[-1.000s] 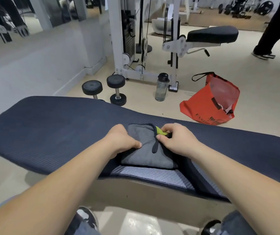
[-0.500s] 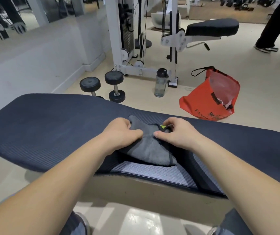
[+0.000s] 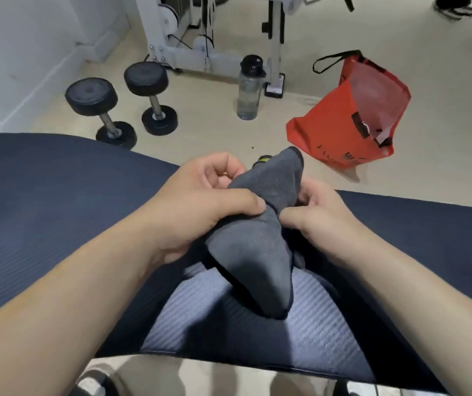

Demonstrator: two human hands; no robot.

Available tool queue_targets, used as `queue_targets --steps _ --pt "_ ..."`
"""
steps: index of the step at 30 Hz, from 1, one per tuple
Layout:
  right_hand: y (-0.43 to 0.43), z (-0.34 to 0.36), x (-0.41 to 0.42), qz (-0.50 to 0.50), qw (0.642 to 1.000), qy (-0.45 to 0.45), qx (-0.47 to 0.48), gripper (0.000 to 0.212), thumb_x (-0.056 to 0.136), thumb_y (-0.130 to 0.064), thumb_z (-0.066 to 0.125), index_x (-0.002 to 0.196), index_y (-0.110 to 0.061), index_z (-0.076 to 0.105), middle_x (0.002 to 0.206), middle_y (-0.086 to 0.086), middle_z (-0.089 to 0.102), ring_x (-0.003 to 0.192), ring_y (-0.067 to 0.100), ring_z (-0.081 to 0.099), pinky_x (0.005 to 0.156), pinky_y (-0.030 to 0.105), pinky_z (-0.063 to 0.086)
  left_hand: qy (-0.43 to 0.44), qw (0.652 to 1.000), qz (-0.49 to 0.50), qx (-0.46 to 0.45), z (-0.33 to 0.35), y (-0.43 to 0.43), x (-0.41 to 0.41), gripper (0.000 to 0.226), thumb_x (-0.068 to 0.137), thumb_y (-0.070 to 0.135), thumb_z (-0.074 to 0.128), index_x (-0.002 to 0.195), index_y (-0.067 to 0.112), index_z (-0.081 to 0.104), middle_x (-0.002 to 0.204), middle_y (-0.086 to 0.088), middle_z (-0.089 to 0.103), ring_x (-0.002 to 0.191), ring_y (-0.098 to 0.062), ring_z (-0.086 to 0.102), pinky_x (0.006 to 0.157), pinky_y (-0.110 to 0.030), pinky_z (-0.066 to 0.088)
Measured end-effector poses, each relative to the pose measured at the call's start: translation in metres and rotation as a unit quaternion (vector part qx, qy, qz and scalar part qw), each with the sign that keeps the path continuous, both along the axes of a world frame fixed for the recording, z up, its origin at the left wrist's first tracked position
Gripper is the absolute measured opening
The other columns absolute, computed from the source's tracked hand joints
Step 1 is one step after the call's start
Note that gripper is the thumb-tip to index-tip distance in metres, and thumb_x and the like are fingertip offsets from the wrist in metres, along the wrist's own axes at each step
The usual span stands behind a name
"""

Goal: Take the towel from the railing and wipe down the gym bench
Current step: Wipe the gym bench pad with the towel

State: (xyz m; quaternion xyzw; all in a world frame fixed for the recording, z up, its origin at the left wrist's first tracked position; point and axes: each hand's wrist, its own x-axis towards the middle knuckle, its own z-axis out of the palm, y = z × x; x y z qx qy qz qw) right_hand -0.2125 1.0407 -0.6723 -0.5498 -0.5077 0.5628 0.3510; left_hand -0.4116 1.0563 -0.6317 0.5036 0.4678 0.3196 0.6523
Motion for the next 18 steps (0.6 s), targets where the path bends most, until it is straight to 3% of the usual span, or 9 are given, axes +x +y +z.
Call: queue_targets --steps 3,5,8,12,14,16,18 --pt "0.005 0.013 0.009 -0.067 0.998 -0.010 -0.001 0.017 0.074 0.009 0.055 0.078 -0.006 0.060 0.070 0.002 0.053 0.068 0.017 0.049 0.061 0.037 0.034 -0.053 0.996 0.009 -0.070 0.002 0.014 0.017 0.024 0.071 0.006 0.081 0.082 0.013 0.062 0.072 -0.010 0.066 0.064 -0.022 0.059 0.061 -0.028 0.050" --pt "0.006 0.029 0.010 -0.106 0.994 -0.010 -0.037 0.039 0.082 0.013 0.055 0.072 -0.023 0.068 0.066 -0.005 0.059 0.067 0.013 0.054 0.058 0.032 0.040 -0.057 0.993 0.016 -0.100 0.012 0.017 0.026 0.022 0.075 0.006 0.082 0.084 0.013 0.064 0.076 -0.013 0.069 0.067 -0.023 0.062 0.067 -0.032 0.050" --pt "0.004 0.060 0.013 -0.142 0.987 -0.049 -0.061 0.053 0.083 0.014 0.058 0.070 -0.035 0.073 0.063 -0.015 0.068 0.062 0.000 0.059 0.056 0.017 0.045 0.027 0.995 0.005 -0.097 0.047 0.017 0.036 0.022 0.077 0.009 0.087 0.083 0.010 0.066 0.085 -0.026 0.072 0.074 -0.022 0.063 0.074 -0.040 0.047" --pt "0.004 0.151 0.031 -0.156 0.980 -0.028 -0.121 0.060 0.072 0.022 0.048 0.057 -0.032 0.067 0.054 -0.011 0.052 0.053 0.007 0.046 0.052 0.025 0.033 0.111 0.993 -0.020 -0.036 0.134 0.022 0.040 0.020 0.077 0.011 0.088 0.084 0.010 0.069 0.087 -0.017 0.073 0.072 -0.011 0.061 0.069 -0.032 0.048" --pt "0.003 0.211 0.037 -0.141 0.980 0.012 -0.139 0.041 0.066 0.011 0.052 0.075 -0.021 0.075 0.068 0.004 0.058 0.066 0.019 0.052 0.061 0.031 0.037 0.101 0.994 -0.030 -0.023 0.187 0.022 0.040 0.019 0.079 0.007 0.087 0.085 0.008 0.069 0.087 -0.019 0.072 0.072 -0.013 0.061 0.068 -0.033 0.050" --pt "-0.004 0.271 0.045 -0.130 0.977 0.051 -0.162 0.044 0.063 0.000 0.055 0.102 -0.004 0.076 0.086 0.015 0.070 0.080 0.026 0.064 0.071 0.036 0.047 0.103 0.994 -0.044 -0.005 0.245 0.019 0.044 0.016 0.080 0.004 0.085 0.086 0.006 0.070 0.084 -0.019 0.072 0.072 -0.014 0.061 0.069 -0.035 0.050" --pt "-0.018 0.329 0.056 -0.137 0.969 0.075 -0.191 0.047 0.068 -0.008 0.058 0.113 -0.004 0.074 0.103 0.019 0.079 0.095 0.031 0.073 0.081 0.039 0.054 0.116 0.992 -0.051 0.001 0.304 0.012 0.053 0.014 0.081 0.004 0.085 0.086 0.008 0.072 0.080 -0.013 0.073 0.070 -0.011 0.060 0.070 -0.032 0.050"
